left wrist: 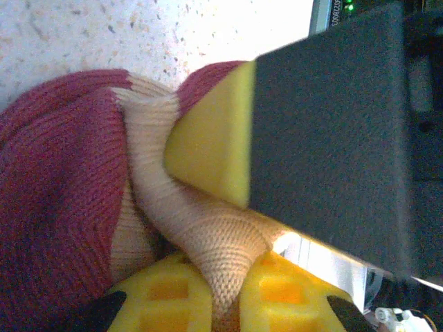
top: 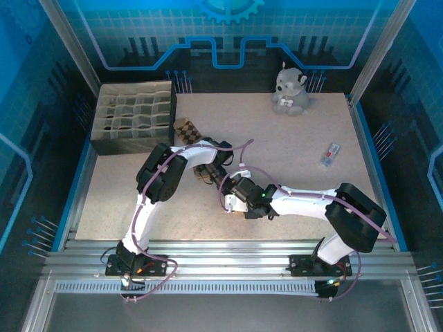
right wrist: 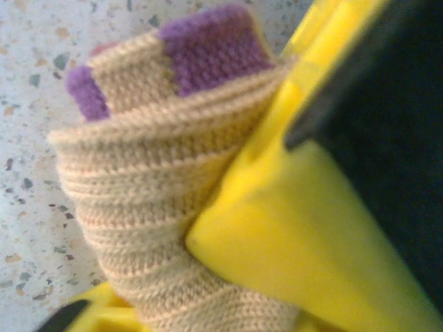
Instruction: Roll the socks
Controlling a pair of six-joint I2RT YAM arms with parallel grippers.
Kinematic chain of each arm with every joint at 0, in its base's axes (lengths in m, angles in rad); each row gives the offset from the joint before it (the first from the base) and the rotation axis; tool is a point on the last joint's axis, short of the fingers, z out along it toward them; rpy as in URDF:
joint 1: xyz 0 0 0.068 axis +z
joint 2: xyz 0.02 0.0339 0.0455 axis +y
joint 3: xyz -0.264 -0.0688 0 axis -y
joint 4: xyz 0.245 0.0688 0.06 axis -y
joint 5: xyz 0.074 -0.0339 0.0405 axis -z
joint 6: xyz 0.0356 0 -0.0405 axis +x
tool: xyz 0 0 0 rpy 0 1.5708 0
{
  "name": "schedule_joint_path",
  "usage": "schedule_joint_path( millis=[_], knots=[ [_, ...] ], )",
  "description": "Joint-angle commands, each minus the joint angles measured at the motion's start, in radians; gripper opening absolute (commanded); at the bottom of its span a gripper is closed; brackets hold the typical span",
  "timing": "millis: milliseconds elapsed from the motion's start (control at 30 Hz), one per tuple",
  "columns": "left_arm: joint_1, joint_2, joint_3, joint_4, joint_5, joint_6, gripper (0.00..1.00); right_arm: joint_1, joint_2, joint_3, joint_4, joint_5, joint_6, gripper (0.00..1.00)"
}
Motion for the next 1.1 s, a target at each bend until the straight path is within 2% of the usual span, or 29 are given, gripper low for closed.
schedule_joint_path(
  millis=[0, 67, 233, 500, 600, 833, 967, 1067],
  knots=[
    [-0.003, 0.018, 0.0, -0.044, 0.011, 0.022, 0.03, 0.009, 0.011, 0.012, 0.02, -0.012, -0.01, 0.06],
    [0.0, -0.004, -0.021, -0.007, -0.002, 0.004, 0.07, 0.006, 0.004, 0.02, -0.019, -0.039, -0.008, 0.0],
    [0.019, -0.092, -0.104, 0.138, -0.041, -0.069, 0.23, -0.032, 0.016, 0.074, -0.173, -0.19, 0.029, 0.0],
    [0.047, -0.218, -0.214, 0.305, -0.121, -0.136, 0.32, -0.115, 0.09, 0.162, -0.34, -0.379, 0.068, 0.0],
    [0.062, -0.291, -0.293, 0.43, -0.172, -0.194, 0.41, -0.145, 0.11, 0.178, -0.378, -0.427, 0.072, 0.0],
    [0.14, -0.402, -0.43, 0.657, -0.191, -0.368, 0.43, -0.172, 0.116, 0.183, -0.392, -0.452, 0.066, 0.0],
    [0.193, -0.478, -0.548, 0.851, -0.198, -0.483, 0.43, -0.18, 0.126, 0.19, -0.398, -0.456, 0.061, 0.0],
    [0.212, -0.546, -0.64, 0.977, -0.204, -0.494, 0.43, -0.187, 0.134, 0.195, -0.404, -0.461, 0.061, 0.0]
  ],
)
